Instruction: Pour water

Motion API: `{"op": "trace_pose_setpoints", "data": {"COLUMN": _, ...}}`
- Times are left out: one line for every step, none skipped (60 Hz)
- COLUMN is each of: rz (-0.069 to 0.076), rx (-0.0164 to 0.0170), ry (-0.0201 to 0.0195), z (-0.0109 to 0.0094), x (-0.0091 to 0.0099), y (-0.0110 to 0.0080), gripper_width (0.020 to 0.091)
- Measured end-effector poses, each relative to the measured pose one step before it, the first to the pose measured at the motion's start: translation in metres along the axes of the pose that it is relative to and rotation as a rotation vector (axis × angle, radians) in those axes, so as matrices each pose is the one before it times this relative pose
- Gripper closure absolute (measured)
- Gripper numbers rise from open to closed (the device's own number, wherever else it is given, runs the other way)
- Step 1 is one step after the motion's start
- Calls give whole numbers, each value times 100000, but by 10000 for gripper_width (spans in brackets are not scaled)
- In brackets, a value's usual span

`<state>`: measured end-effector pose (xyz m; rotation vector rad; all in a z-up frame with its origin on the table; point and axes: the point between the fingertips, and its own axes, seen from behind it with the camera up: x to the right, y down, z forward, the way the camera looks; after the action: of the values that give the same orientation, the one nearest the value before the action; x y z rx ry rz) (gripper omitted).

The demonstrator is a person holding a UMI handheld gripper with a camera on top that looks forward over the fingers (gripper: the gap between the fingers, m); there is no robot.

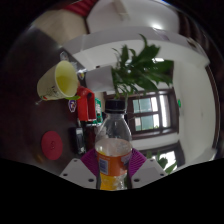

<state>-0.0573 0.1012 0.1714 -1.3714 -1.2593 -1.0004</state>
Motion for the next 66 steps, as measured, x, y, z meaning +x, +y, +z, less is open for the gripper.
{"op": "trace_pose_setpoints", "data": {"rz": -3464, "rx": 38, "ry": 257, "z": 273, "x": -45, "y": -523, "gripper_width": 760}}
{"op": "trace_pose_setpoints", "data": {"rz": -3233, "rx": 81, "ry": 420, "z": 249, "x": 29, "y": -492, "gripper_width": 761}}
{"op": "trace_pose_setpoints", "data": {"rz": -2993, "rx": 86, "ry": 593, "z": 258, "x": 77, "y": -461, "gripper_width": 761}}
{"op": "trace_pose_setpoints", "data": {"rz": -2984, "rx": -28, "ry": 638, "z": 247, "x": 99, "y": -441, "gripper_width": 759}}
{"op": "trace_pose_setpoints", "data": {"rz": -2962, "rx": -76, "ry": 487, "z": 265, "x": 90, "y": -383, "gripper_width": 763}}
{"op": "trace_pose_setpoints", "data": {"rz": -2780, "rx": 529, "ry": 240, "z": 408, "x": 147, "y": -261, "gripper_width": 760}}
{"op": "trace_pose_setpoints", "data": {"rz": -2635, "rx": 134, "ry": 288, "z": -46, "x": 145, "y": -549, "gripper_width": 758}}
{"op": "trace_pose_setpoints", "data": {"rz": -2369, "rx": 310, "ry": 252, "z": 166, "x": 35, "y": -452, "gripper_width": 759}}
{"op": "trace_pose_setpoints", "data": {"rz": -2353, "rx": 195, "ry": 48, "z": 174, "x": -19, "y": -385, "gripper_width": 757}}
{"op": "trace_pose_setpoints", "data": {"rz": -2347, "rx": -175, "ry": -70, "z": 197, "x": -63, "y": -285, "gripper_width": 755}}
{"op": "trace_pose_setpoints", "data": {"rz": -2344, "rx": -341, "ry": -72, "z": 155, "x": -46, "y": -249, "gripper_width": 757}}
{"op": "trace_pose_setpoints", "data": {"rz": -2309, "rx": 137, "ry": 45, "z": 245, "x": -95, "y": -129, "gripper_width": 762}}
{"op": "trace_pose_setpoints", "data": {"rz": -2409, "rx": 55, "ry": 245, "z": 118, "x": 7, "y": -305, "gripper_width": 761}}
{"op": "trace_pose_setpoints", "data": {"rz": -2428, "rx": 478, "ry": 257, "z": 10, "x": 140, "y": -398, "gripper_width": 761}}
{"op": "trace_pose_setpoints", "data": {"rz": -2714, "rx": 111, "ry": 462, "z": 75, "x": 71, "y": -323, "gripper_width": 762}}
{"op": "trace_pose_setpoints", "data": {"rz": -2944, "rx": 74, "ry": 590, "z": 60, "x": 118, "y": -294, "gripper_width": 760}}
{"op": "trace_pose_setpoints", "data": {"rz": -3224, "rx": 51, "ry": 625, "z": 36, "x": 142, "y": -286, "gripper_width": 758}}
{"op": "trace_pose_setpoints", "data": {"rz": -3228, "rx": -69, "ry": 646, "z": 61, "x": 158, "y": -243, "gripper_width": 754}}
{"op": "trace_pose_setpoints", "data": {"rz": -3173, "rx": -194, "ry": 621, "z": 61, "x": 135, "y": -216, "gripper_width": 760}}
{"op": "trace_pose_setpoints", "data": {"rz": -3000, "rx": -358, "ry": 677, "z": 49, "x": 143, "y": -165, "gripper_width": 759}}
{"op": "trace_pose_setpoints", "data": {"rz": -2754, "rx": -222, "ry": 712, "z": 310, "x": -55, "y": -145, "gripper_width": 758}}
{"op": "trace_pose_setpoints", "data": {"rz": -2491, "rx": -402, "ry": 747, "z": 64, "x": 179, "y": -167, "gripper_width": 754}}
{"op": "trace_pose_setpoints", "data": {"rz": -2437, "rx": -426, "ry": 1012, "z": 40, "x": 227, "y": -152, "gripper_width": 758}}
{"op": "trace_pose_setpoints", "data": {"rz": -2481, "rx": -317, "ry": 946, "z": 88, "x": 192, "y": -145, "gripper_width": 759}}
{"op": "trace_pose_setpoints", "data": {"rz": -2561, "rx": -164, "ry": 676, "z": 68, "x": 114, "y": -167, "gripper_width": 759}}
{"op": "trace_pose_setpoints", "data": {"rz": -2481, "rx": -61, "ry": 380, "z": 67, "x": 38, "y": -188, "gripper_width": 761}}
{"op": "trace_pose_setpoints", "data": {"rz": -2190, "rx": -114, "ry": 207, "z": 84, "x": 9, "y": -162, "gripper_width": 755}}
{"op": "trace_pose_setpoints", "data": {"rz": -1888, "rx": 93, "ry": 49, "z": 166, "x": -14, "y": -158, "gripper_width": 757}}
{"op": "trace_pose_setpoints", "data": {"rz": -1690, "rx": -260, "ry": 42, "z": 98, "x": 69, "y": -106, "gripper_width": 735}}
{"op": "trace_pose_setpoints", "data": {"rz": -1376, "rx": -531, "ry": 216, "z": 91, "x": -8, "y": -60, "gripper_width": 759}}
{"op": "trace_pose_setpoints", "data": {"rz": -1220, "rx": -573, "ry": 44, "z": 49, "x": -8, "y": -11, "gripper_width": 758}}
{"op": "trace_pose_setpoints", "data": {"rz": -1102, "rx": -411, "ry": 31, "z": 73, "x": -6, "y": -53, "gripper_width": 758}}
{"op": "trace_pose_setpoints", "data": {"rz": -833, "rx": -311, "ry": 164, "z": 65, "x": 23, "y": -39, "gripper_width": 757}}
{"op": "trace_pose_setpoints", "data": {"rz": -666, "rx": -71, "ry": 273, "z": 50, "x": 65, "y": -83, "gripper_width": 757}}
{"op": "trace_pose_setpoints", "data": {"rz": -574, "rx": 270, "ry": 222, "z": 55, "x": 34, "y": -42, "gripper_width": 756}}
{"op": "trace_pose_setpoints", "data": {"rz": -232, "rx": 176, "ry": 96, "z": 4, "x": 53, "y": -97, "gripper_width": 757}}
{"op": "trace_pose_setpoints", "data": {"rz": 60, "rx": 254, "ry": -165, "z": 62, "x": 7, "y": -76, "gripper_width": 756}}
{"op": "trace_pose_setpoints", "data": {"rz": 530, "rx": 39, "ry": -80, "z": -24, "x": -20, "y": -37, "gripper_width": 759}}
{"op": "trace_pose_setpoints", "data": {"rz": 874, "rx": 117, "ry": -55, "z": -31, "x": -15, "y": -43, "gripper_width": 756}}
{"op": "trace_pose_setpoints", "data": {"rz": 1087, "rx": 227, "ry": -103, "z": -43, "x": -4, "y": -49, "gripper_width": 756}}
{"op": "trace_pose_setpoints", "data": {"rz": 1266, "rx": 283, "ry": -243, "z": -33, "x": -28, "y": -35, "gripper_width": 755}}
{"op": "trace_pose_setpoints", "data": {"rz": 1421, "rx": 313, "ry": -279, "z": -58, "x": -24, "y": -25, "gripper_width": 755}}
{"op": "trace_pose_setpoints", "data": {"rz": 1584, "rx": 355, "ry": -143, "z": -71, "x": 12, "y": -36, "gripper_width": 760}}
{"op": "trace_pose_setpoints", "data": {"rz": 1841, "rx": 187, "ry": 168, "z": -102, "x": 37, "y": -15, "gripper_width": 761}}
{"op": "trace_pose_setpoints", "data": {"rz": 2041, "rx": 664, "ry": -160, "z": -74, "x": 46, "y": 65, "gripper_width": 756}}
{"op": "trace_pose_setpoints", "data": {"rz": 2272, "rx": 25, "ry": 73, "z": -42, "x": 41, "y": 113, "gripper_width": 758}}
{"op": "trace_pose_setpoints", "data": {"rz": 2680, "rx": 175, "ry": 67, "z": -103, "x": 94, "y": 103, "gripper_width": 755}}
{"op": "trace_pose_setpoints", "data": {"rz": 3161, "rx": 406, "ry": 119, "z": -97, "x": 121, "y": 94, "gripper_width": 752}}
{"op": "trace_pose_setpoints", "data": {"rz": 3551, "rx": 524, "ry": 94, "z": -89, "x": 96, "y": 84, "gripper_width": 759}}
{"op": "trace_pose_setpoints", "data": {"rz": 3785, "rx": 539, "ry": -24, "z": -90, "x": 76, "y": 94, "gripper_width": 755}}
{"op": "trace_pose_setpoints", "data": {"rz": 4000, "rx": 417, "ry": -230, "z": -96, "x": 62, "y": 133, "gripper_width": 757}}
{"op": "trace_pose_setpoints", "data": {"rz": 4116, "rx": 146, "ry": -274, "z": -112, "x": 135, "y": 171, "gripper_width": 757}}
{"op": "trace_pose_setpoints", "data": {"rz": 4651, "rx": 236, "ry": -461, "z": -90, "x": 30, "y": 171, "gripper_width": 760}}
{"op": "trace_pose_setpoints", "data": {"rz": 5373, "rx": 800, "ry": -594, "z": -89, "x": 148, "y": 68, "gripper_width": 761}}
{"op": "trace_pose_setpoints", "data": {"rz": 5654, "rx": 426, "ry": -744, "z": -68, "x": -12, "y": 93, "gripper_width": 759}}
{"op": "trace_pose_setpoints", "data": {"rz": 6181, "rx": 316, "ry": -986, "z": -100, "x": -13, "y": 154, "gripper_width": 757}}
{"op": "trace_pose_setpoints", "data": {"rz": 6415, "rx": 185, "ry": -1300, "z": -88, "x": -65, "y": 197, "gripper_width": 758}}
{"op": "trace_pose_setpoints", "data": {"rz": 6615, "rx": 165, "ry": -1518, "z": -83, "x": -80, "y": 188, "gripper_width": 758}}
{"op": "trace_pose_setpoints", "data": {"rz": 6813, "rx": 245, "ry": -1670, "z": -84, "x": -171, "y": 151, "gripper_width": 760}}
{"op": "trace_pose_setpoints", "data": {"rz": 7100, "rx": -1139, "ry": 213, "z": -650, "x": -229, "y": 57, "gripper_width": 757}}
{"op": "trace_pose_setpoints", "data": {"rz": 6797, "rx": 480, "ry": -2043, "z": -19, "x": 77, "y": -9, "gripper_width": 757}}
{"op": "trace_pose_setpoints", "data": {"rz": 7345, "rx": 1594, "ry": -2408, "z": 191, "x": 125, "y": 327, "gripper_width": 760}}
{"op": "trace_pose_setpoints", "data": {"rz": 6848, "rx": 732, "ry": -1796, "z": -64, "x": 92, "y": -44, "gripper_width": 749}}
{"op": "trace_pose_setpoints", "data": {"rz": 6669, "rx": 897, "ry": -1582, "z": -120, "x": 12, "y": -102, "gripper_width": 749}}
{"op": "trace_pose_setpoints", "data": {"rz": 6574, "rx": 1273, "ry": -1615, "z": -152, "x": 23, "y": -168, "gripper_width": 748}}
{"op": "trace_pose_setpoints", "data": {"rz": 6318, "rx": 1546, "ry": -1572, "z": -223, "x": 111, "y": -257, "gripper_width": 748}}
